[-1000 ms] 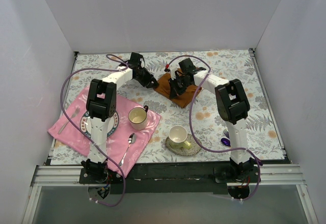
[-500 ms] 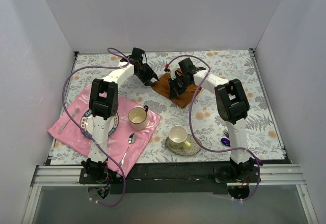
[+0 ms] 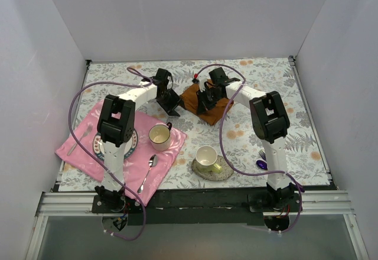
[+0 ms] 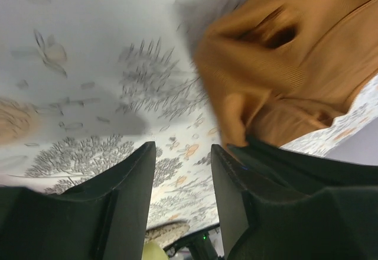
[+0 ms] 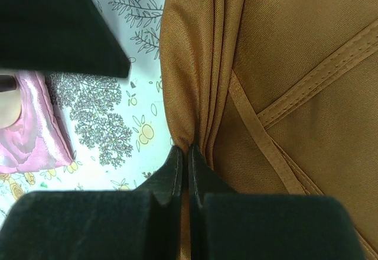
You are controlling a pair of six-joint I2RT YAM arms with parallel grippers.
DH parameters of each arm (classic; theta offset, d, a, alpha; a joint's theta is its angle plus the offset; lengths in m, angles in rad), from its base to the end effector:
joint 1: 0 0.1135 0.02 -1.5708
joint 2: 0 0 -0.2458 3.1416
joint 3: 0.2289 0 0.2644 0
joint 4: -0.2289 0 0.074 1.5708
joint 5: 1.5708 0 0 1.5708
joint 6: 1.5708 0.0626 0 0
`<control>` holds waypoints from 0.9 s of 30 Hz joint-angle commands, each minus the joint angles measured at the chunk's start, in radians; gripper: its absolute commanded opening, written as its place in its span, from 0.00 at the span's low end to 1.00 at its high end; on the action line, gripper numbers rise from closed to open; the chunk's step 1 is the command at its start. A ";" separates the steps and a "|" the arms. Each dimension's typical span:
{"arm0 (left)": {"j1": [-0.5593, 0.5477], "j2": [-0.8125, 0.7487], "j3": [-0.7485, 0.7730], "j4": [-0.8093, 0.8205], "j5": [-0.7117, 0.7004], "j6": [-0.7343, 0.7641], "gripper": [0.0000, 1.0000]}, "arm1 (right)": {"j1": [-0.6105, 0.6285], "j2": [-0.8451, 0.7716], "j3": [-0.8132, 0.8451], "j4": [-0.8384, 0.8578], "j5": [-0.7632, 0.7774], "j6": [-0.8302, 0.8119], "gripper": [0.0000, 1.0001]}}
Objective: Fold the napkin, place the utensils inside, and roll it up
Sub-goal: Roll the napkin with the utensil
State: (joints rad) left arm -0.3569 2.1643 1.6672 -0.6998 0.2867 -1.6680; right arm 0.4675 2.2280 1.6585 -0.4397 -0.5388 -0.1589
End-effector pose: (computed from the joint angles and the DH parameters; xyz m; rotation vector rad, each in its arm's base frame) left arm 0.4261 -0.1778 0.1224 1.7720 -2.4393 0.7140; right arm 0.4206 0.2483 0.1117 -0.9809 2.3683 0.8104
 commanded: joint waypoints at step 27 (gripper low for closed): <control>-0.102 0.129 0.069 0.007 -0.130 -0.292 0.35 | 0.019 0.110 -0.074 -0.139 0.145 -0.042 0.01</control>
State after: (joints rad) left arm -0.4339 2.2425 1.6928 -0.5873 0.2764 -1.9419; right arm 0.4648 2.2318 1.6604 -0.4400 -0.5453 -0.1589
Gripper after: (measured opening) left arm 0.407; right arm 0.043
